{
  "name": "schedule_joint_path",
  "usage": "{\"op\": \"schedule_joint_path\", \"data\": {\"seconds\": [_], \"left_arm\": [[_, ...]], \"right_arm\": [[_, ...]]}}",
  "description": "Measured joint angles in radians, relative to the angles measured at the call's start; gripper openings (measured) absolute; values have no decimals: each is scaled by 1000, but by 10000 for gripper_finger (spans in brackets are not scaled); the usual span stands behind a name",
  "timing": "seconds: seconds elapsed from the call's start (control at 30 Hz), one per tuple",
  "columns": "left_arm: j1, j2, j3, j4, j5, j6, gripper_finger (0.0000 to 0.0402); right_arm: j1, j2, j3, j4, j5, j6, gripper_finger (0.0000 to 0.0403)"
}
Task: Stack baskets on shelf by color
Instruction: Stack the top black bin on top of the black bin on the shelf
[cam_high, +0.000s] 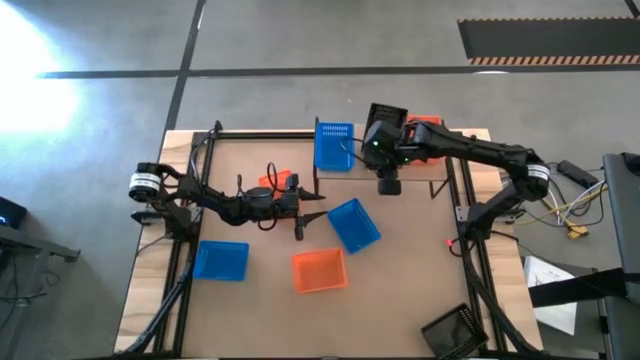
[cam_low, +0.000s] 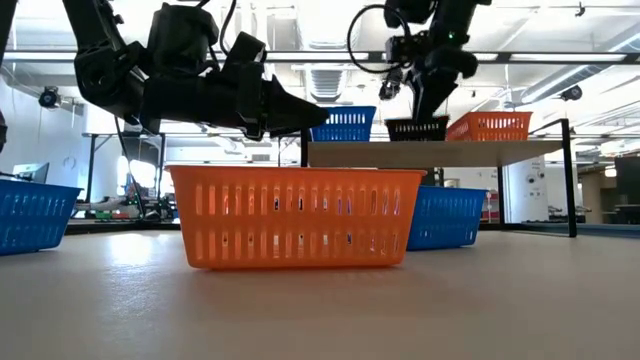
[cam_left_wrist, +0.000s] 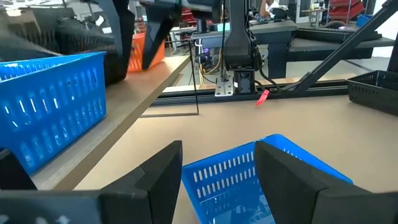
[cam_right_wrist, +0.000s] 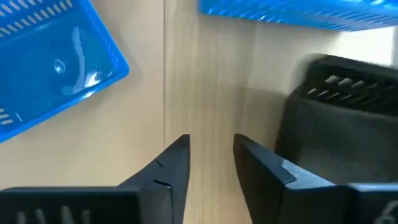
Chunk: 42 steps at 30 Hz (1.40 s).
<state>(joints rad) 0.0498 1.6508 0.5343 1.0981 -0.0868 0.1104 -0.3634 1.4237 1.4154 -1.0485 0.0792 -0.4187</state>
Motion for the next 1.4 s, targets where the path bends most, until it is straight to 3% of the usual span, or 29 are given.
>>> {"op": "schedule_joint_path", "data": {"seconds": [0.23, 0.43, 0.67, 0.83, 1.03, 1.3, 1.4], "left_arm": [[0, 0, 0, 0, 0, 0, 185], [0, 0, 0, 0, 0, 1, 185], [0, 0, 0, 0, 0, 1, 185], [0, 0, 0, 0, 0, 0, 185], [0, 0, 0, 0, 0, 0, 185], [0, 0, 0, -1, 0, 0, 185], [0, 0, 0, -1, 0, 0, 185]], "right_arm": [[3, -56, 62, -29, 0, 29, 95], [-16, -97, 80, 53, 59, 34, 117], [-160, -24, 73, 63, 46, -26, 172], [-219, 36, 84, 63, -22, -71, 177], [-235, 85, 85, 59, -28, -76, 146], [-169, 51, 85, -17, -83, -72, 30], [-125, 27, 86, -90, -106, -72, 16]]}}
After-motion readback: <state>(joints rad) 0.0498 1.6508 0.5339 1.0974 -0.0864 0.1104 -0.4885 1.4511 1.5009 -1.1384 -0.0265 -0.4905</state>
